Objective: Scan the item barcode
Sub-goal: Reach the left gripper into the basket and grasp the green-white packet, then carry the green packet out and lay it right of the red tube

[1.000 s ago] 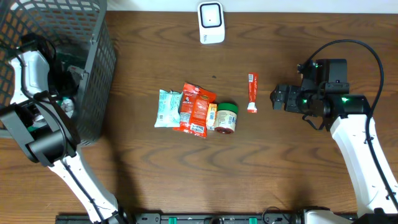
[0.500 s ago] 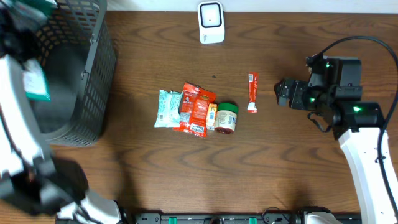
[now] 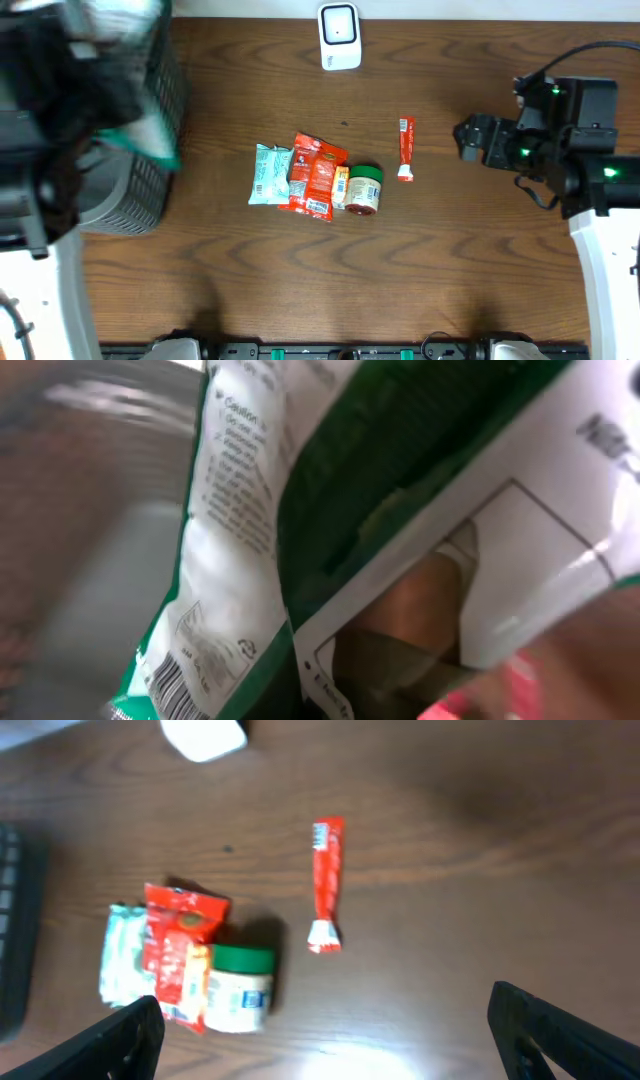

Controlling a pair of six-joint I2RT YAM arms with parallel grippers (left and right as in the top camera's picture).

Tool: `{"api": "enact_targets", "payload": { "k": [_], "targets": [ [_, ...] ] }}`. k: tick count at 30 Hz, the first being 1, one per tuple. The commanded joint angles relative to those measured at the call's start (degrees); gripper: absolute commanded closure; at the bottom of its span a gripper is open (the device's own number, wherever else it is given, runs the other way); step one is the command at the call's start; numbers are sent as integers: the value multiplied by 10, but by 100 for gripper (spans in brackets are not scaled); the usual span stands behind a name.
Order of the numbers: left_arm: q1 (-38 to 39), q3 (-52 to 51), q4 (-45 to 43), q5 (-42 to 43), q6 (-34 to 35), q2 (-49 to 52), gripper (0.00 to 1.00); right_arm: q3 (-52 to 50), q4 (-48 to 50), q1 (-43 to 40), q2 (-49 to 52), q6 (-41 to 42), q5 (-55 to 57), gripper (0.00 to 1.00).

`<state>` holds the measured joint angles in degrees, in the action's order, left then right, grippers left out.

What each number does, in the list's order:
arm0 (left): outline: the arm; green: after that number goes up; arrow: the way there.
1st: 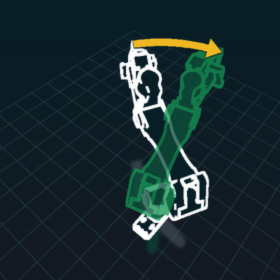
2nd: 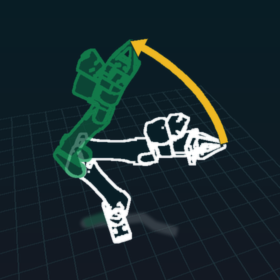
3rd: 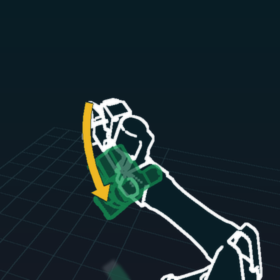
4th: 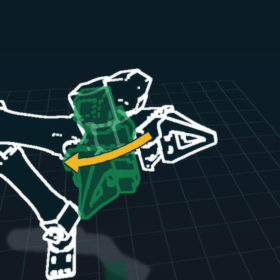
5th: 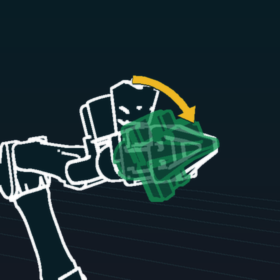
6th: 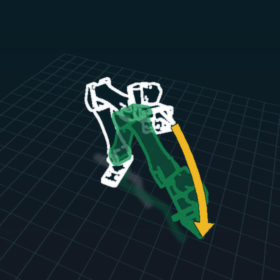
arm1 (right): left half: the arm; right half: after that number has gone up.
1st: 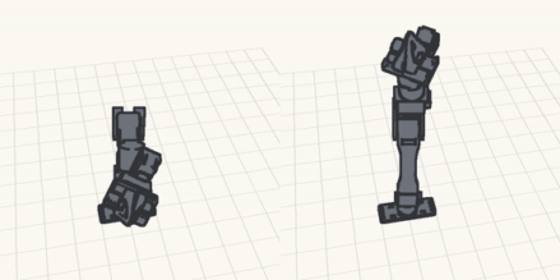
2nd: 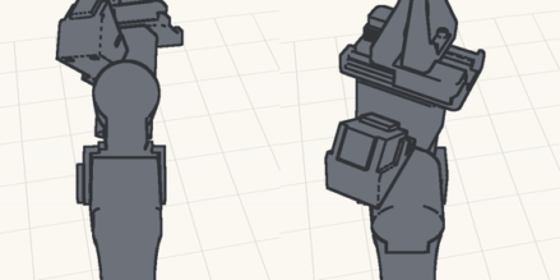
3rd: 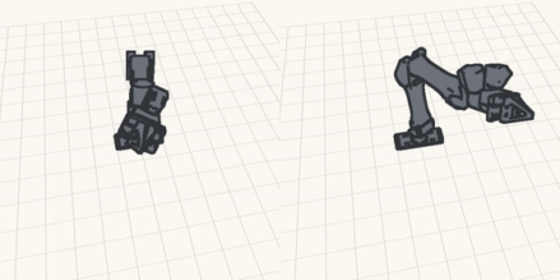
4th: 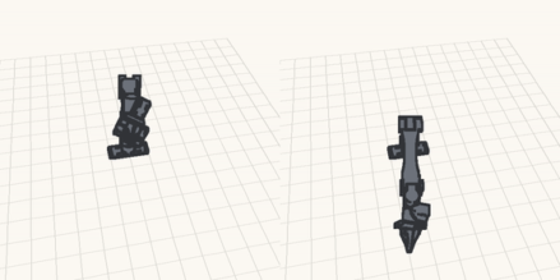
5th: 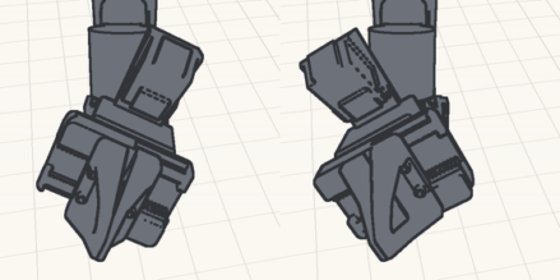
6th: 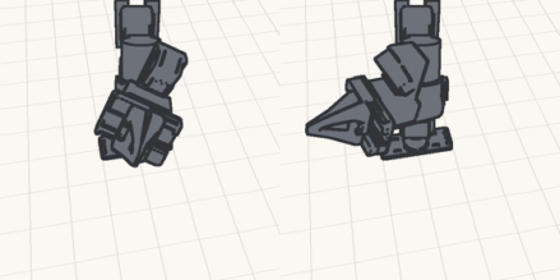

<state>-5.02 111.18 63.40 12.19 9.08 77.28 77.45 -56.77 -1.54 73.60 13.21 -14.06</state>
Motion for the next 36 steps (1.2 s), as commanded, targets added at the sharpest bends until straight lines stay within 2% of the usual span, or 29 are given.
{"api": "enact_targets", "payload": {
  "k": [1,3,4,5,6,8,12,14,20,23,25,30,36],
  "targets": [
    [91,-28,-12,101,55,21,93,39,-16,-56,-2,4,-51,1],
    [153,-44,-40,92,79,47,93,63,-34,-101,7,1,-108,1],
    [182,-49,-52,80,114,63,93,79,-50,-125,14,-5,-129,1],
    [214,-49,-61,52,188,87,93,102,-76,-152,25,-14,-139,1],
    [239,-49,-73,40,232,108,93,120,-97,-170,35,-24,-141,1],
    [288,-49,-108,34,273,152,93,162,-142,-200,61,-52,-141,1],
    [405,-49,-237,26,401,274,93,210,-192,-224,121,-87,-167,1],
    [459,-49,-306,-21,453,329,93,210,-203,-224,141,-106,-167,1],
    [550,-49,-492,-74,487,438,93,210,-221,-224,161,-116,-121,1],
    [562,-49,-546,-119,493,486,93,210,-222,-224,161,-116,-121,1],
    [560,-49,-551,-146,514,514,93,210,-223,-224,161,-116,-121,1],
    [552,-49,-540,-139,519,573,93,210,-224,-224,161,-116,-121,1],
    [551,-49,-455,-146,495,583,93,210,-224,-224,161,-116,-121,1]
  ]
}}
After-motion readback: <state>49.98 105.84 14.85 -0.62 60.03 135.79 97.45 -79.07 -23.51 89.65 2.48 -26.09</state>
